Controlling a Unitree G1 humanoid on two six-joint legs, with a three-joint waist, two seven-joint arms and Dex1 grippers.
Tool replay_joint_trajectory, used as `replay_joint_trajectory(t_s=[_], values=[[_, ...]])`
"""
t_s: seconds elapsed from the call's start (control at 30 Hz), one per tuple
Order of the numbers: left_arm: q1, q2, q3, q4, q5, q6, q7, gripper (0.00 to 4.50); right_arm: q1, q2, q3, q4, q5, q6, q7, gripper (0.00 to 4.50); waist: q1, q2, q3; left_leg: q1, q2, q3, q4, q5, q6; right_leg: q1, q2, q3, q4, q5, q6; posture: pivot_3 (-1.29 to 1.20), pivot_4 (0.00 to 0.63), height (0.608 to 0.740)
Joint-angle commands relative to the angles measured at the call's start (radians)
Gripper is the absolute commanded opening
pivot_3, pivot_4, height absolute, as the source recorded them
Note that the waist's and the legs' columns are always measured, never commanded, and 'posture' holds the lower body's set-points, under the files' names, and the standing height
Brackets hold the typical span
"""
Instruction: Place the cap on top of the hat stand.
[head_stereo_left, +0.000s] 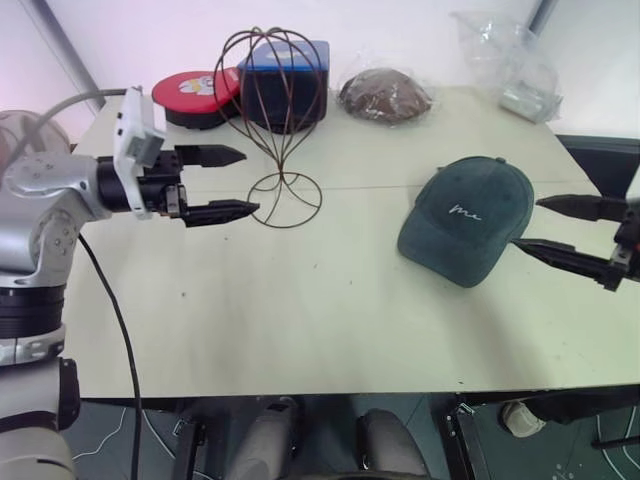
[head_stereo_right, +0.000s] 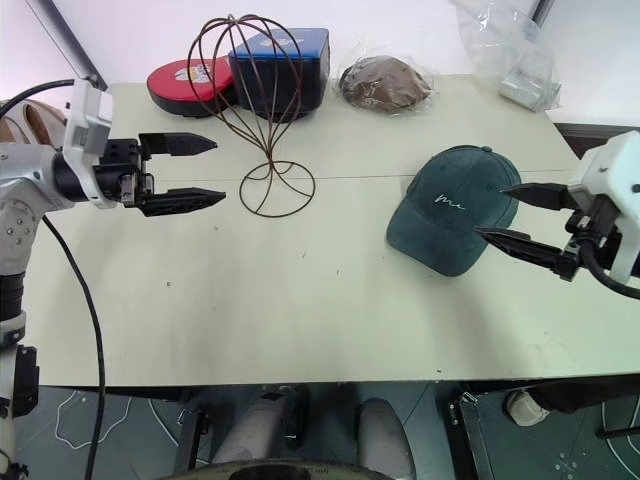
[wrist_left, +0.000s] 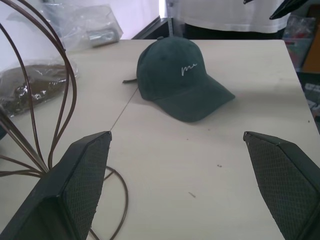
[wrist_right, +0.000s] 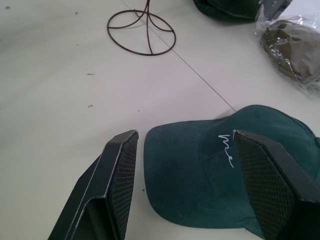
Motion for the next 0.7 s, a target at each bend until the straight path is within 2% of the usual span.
replay_joint_trajectory(t_s=[0.03, 0.7], values=[[-0.022, 0.026, 0.017, 0.002, 0.009, -0.015, -0.019, 4.44, -0.002, -0.013, -0.057, -0.014, -0.003, 0.001, 0.010, 3.07, 0.000, 0.000, 0.000, 0.000, 0.000, 0.000, 0.000, 0.000, 0.000, 0.000, 0.000, 0.000, 0.000, 0.000, 0.000, 0.00, 0.150, 0.740], [-0.017, -0.009, 0.025, -0.014, -0.017, 0.002, 0.007, 4.44, 0.001, -0.009, -0.069, -0.055, 0.006, 0.040, -0.014, 3.07, 0.001, 0.000, 0.000, 0.000, 0.000, 0.000, 0.000, 0.000, 0.000, 0.000, 0.000, 0.000, 0.000, 0.000, 0.000, 0.00, 0.150, 0.740]])
